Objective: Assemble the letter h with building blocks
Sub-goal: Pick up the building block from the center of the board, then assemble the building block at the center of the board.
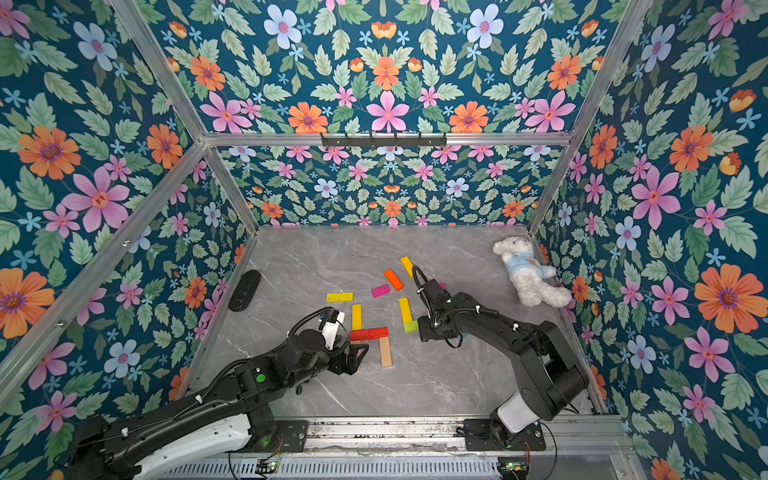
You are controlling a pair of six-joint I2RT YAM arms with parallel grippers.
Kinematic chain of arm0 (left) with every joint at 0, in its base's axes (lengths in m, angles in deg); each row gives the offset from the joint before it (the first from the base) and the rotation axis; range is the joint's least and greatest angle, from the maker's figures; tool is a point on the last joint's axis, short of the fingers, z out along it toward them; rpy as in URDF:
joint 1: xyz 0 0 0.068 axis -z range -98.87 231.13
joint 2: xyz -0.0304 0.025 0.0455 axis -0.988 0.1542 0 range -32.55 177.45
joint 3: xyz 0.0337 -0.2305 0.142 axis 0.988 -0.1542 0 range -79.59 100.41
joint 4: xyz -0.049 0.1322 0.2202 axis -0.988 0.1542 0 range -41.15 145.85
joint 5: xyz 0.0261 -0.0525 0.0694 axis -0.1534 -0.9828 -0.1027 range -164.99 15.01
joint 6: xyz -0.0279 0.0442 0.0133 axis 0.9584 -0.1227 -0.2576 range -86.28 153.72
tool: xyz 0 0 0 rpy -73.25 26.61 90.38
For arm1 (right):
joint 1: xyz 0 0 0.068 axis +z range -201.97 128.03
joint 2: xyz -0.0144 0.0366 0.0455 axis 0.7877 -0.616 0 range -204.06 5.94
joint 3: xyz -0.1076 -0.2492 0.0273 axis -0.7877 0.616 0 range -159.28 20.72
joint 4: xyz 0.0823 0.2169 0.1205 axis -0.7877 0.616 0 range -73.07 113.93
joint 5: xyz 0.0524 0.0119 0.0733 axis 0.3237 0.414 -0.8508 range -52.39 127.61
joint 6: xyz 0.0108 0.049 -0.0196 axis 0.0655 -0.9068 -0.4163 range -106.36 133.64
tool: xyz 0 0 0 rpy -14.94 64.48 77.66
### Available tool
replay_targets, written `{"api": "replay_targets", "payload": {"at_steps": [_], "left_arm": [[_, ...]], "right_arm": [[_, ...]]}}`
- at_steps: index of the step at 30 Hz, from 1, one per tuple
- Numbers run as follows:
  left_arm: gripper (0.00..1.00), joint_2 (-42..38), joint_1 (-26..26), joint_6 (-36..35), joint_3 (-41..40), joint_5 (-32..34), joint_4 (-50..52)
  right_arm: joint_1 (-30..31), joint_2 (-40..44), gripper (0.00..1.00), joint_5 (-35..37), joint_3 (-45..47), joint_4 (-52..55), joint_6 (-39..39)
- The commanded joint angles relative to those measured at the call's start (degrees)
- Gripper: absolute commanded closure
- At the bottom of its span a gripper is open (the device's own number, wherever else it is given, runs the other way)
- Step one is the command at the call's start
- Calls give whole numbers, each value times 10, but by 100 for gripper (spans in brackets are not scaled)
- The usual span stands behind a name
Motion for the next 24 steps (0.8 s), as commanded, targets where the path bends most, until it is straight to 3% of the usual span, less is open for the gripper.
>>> {"api": "replay_targets", "payload": {"at_steps": [1, 9, 11, 24], "left_arm": [[1, -3, 0, 2, 5, 1, -6], [1, -6, 0, -3, 7, -7, -9], [1, -11, -1, -3, 8, -7, -5], [1, -24, 0, -4, 3, -2, 0]], "right_arm": [[-24, -5, 37, -8, -21, 6, 31], [-51, -96, 35, -49, -69, 11, 92], [-53, -102, 35, -24, -69, 10, 96], [-77, -132, 32, -45, -66, -1, 116]]}}
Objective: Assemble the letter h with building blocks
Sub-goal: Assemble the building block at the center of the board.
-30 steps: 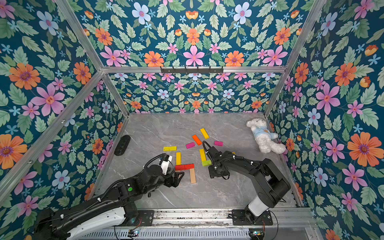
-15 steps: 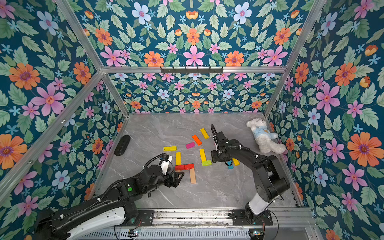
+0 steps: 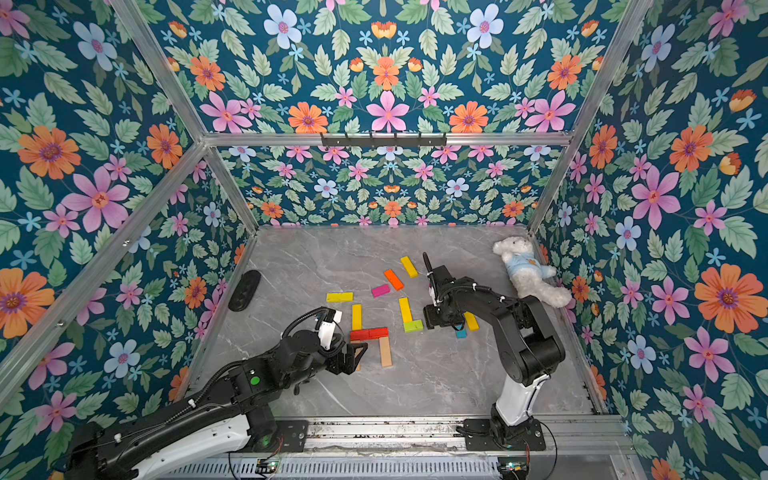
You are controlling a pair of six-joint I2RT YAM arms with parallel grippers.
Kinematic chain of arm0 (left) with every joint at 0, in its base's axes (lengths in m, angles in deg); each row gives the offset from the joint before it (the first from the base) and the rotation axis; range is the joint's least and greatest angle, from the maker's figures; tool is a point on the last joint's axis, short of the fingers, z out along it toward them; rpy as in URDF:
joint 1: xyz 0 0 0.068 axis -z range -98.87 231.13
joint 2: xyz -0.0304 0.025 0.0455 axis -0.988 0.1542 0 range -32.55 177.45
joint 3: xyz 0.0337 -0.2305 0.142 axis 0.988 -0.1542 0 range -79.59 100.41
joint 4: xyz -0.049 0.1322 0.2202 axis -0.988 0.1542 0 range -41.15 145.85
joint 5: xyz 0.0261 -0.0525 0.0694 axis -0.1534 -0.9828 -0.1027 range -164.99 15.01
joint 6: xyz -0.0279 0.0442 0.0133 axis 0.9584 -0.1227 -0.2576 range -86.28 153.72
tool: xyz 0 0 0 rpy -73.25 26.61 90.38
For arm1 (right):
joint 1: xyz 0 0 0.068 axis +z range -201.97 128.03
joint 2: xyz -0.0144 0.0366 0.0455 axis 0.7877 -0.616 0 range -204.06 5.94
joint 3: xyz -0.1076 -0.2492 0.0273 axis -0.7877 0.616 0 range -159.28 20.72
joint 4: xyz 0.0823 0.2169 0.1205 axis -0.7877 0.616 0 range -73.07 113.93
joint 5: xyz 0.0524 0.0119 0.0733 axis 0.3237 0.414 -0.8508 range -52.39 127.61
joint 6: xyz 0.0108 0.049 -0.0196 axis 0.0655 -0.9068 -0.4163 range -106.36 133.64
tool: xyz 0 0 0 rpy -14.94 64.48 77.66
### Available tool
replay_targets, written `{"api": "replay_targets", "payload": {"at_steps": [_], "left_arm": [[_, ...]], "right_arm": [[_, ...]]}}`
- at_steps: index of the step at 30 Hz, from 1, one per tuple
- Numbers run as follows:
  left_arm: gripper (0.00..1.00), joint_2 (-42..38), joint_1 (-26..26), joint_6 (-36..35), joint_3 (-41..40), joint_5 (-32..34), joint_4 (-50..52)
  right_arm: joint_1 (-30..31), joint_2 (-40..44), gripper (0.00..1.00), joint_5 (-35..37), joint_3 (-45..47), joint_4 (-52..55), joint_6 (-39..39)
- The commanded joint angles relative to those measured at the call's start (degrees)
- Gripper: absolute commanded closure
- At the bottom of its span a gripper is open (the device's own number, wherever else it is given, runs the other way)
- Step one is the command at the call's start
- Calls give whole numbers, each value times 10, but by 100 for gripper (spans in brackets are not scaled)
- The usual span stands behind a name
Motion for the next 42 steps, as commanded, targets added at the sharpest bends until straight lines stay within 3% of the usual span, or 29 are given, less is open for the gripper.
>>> {"api": "replay_targets", "payload": {"at_steps": [1, 8, 14, 17, 22, 42], "left_arm": [[1, 2, 0, -4, 3, 3, 0], [1, 4, 0, -4, 4, 5, 1], [1, 13, 0, -2, 1, -3, -6], [0, 16, 0, 0, 1, -4, -7], [1, 15, 0, -1, 1, -2, -8], [1, 8, 0, -1, 7, 6, 7]], "right_arm": [[1, -5, 32, 0, -2, -1, 11], [1, -6, 17, 6, 3, -10, 9], [0, 40, 15, 11, 17, -31, -17], [-7, 82, 20, 12, 38, -49, -38], [-26, 107, 38, -16, 72, -69, -52], [-37, 66, 43, -48, 86, -94, -64]]}}
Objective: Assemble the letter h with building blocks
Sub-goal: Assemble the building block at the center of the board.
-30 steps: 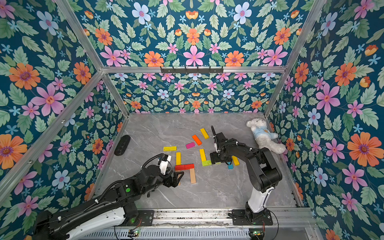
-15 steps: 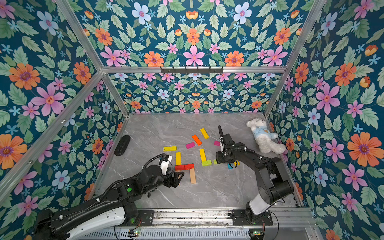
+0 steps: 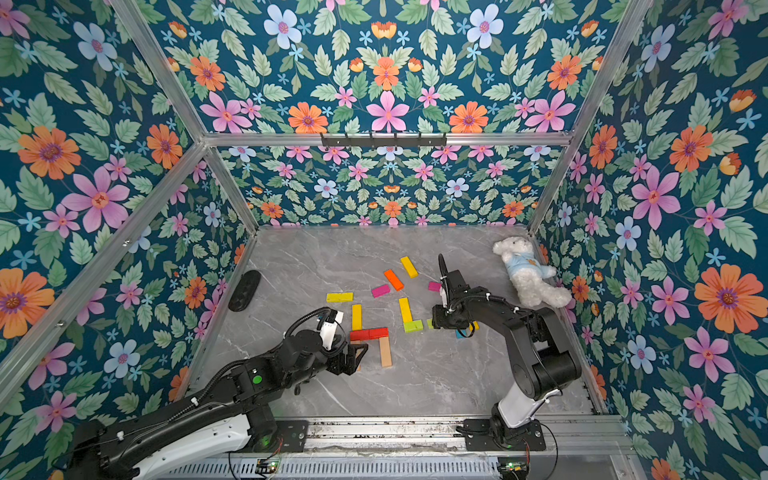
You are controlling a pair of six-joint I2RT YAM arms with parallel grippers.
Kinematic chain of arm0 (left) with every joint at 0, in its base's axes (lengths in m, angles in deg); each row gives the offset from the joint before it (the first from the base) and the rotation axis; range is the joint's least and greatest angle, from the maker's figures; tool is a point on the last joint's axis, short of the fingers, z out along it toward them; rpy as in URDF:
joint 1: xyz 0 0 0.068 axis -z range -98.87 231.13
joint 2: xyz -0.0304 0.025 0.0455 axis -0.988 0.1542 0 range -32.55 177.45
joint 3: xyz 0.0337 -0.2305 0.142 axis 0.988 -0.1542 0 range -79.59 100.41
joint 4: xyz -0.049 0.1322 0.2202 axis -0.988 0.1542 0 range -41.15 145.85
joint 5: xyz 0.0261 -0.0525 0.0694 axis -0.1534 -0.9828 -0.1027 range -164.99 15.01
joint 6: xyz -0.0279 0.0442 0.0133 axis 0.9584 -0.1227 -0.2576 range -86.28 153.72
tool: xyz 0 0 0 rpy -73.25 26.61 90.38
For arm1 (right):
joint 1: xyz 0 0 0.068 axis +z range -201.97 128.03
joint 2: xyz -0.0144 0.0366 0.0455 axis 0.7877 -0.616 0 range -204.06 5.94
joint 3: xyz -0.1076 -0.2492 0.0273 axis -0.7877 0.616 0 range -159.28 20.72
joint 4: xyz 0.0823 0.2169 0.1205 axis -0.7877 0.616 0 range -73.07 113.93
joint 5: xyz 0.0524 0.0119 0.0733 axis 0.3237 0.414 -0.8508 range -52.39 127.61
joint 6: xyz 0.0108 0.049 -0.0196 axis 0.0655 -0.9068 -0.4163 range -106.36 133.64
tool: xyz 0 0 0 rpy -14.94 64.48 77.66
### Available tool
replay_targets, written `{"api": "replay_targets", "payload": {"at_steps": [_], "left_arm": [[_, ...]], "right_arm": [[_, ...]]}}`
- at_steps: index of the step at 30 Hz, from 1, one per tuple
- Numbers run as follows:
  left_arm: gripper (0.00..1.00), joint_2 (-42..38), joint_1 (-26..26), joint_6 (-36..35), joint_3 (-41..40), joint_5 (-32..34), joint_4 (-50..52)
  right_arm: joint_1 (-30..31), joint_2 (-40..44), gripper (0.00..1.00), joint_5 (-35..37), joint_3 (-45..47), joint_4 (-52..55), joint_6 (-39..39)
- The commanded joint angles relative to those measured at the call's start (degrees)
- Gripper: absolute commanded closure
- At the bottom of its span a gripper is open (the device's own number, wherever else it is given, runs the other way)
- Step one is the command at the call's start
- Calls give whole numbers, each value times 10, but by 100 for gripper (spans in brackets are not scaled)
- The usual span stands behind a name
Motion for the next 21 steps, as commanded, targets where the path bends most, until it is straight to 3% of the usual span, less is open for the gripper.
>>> {"api": "replay_targets", "payload": {"at_steps": [1, 21], "left_arm": [[1, -2, 0, -1, 5, 6, 2], [1, 0, 0, -2, 3, 9, 3]], "right_arm": [[0, -2, 44, -8, -3, -7, -3], [2, -27, 48, -13, 4, -9, -13]]}}
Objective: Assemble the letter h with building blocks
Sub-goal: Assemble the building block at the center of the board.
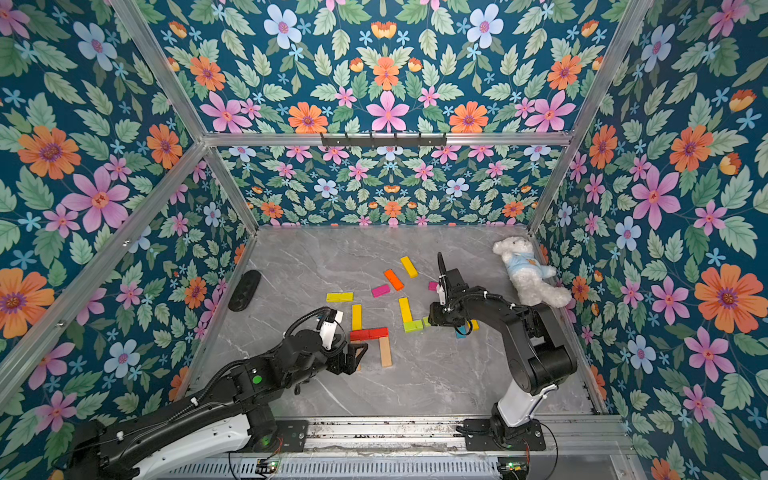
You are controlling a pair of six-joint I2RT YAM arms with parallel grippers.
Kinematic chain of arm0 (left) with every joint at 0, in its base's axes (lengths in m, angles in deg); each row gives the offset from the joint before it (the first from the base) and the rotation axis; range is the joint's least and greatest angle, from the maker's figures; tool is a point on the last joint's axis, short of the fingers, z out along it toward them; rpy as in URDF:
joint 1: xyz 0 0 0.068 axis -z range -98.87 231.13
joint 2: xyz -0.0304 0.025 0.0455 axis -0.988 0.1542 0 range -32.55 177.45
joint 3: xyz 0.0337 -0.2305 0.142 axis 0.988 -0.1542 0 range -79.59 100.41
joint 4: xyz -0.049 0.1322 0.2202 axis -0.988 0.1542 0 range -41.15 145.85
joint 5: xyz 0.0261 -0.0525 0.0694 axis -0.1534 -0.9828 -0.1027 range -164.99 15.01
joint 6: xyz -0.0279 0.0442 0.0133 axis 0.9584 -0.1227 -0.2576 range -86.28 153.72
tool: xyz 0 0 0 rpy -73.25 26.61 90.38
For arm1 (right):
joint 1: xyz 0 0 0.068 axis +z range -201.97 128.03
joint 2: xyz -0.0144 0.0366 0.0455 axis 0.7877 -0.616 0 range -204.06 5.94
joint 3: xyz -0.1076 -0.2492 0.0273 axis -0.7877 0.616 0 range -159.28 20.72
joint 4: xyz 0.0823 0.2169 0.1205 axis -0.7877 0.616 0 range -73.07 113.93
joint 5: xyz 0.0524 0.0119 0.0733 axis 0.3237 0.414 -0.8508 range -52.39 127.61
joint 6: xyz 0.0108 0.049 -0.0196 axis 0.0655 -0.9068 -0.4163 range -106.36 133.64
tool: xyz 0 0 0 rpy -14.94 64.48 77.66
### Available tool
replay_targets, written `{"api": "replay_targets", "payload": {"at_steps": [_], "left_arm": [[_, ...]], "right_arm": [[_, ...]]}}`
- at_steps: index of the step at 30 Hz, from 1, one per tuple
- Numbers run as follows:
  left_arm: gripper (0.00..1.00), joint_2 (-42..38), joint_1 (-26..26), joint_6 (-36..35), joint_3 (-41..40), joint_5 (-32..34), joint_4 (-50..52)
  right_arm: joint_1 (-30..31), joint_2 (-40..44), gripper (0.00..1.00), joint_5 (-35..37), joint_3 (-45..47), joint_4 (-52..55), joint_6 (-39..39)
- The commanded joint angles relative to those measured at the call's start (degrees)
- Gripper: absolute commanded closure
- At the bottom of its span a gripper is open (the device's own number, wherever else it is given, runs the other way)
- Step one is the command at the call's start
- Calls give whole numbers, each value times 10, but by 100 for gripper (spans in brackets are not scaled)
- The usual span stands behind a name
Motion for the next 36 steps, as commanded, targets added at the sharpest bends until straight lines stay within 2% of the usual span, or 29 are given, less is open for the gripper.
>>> {"api": "replay_targets", "payload": {"at_steps": [1, 36], "left_arm": [[1, 0, 0, -3, 3, 7, 3], [1, -8, 0, -4, -4, 8, 2]], "right_arm": [[1, -5, 48, 12, 8, 30, -3], [20, 9, 52, 29, 38, 40, -38]]}}
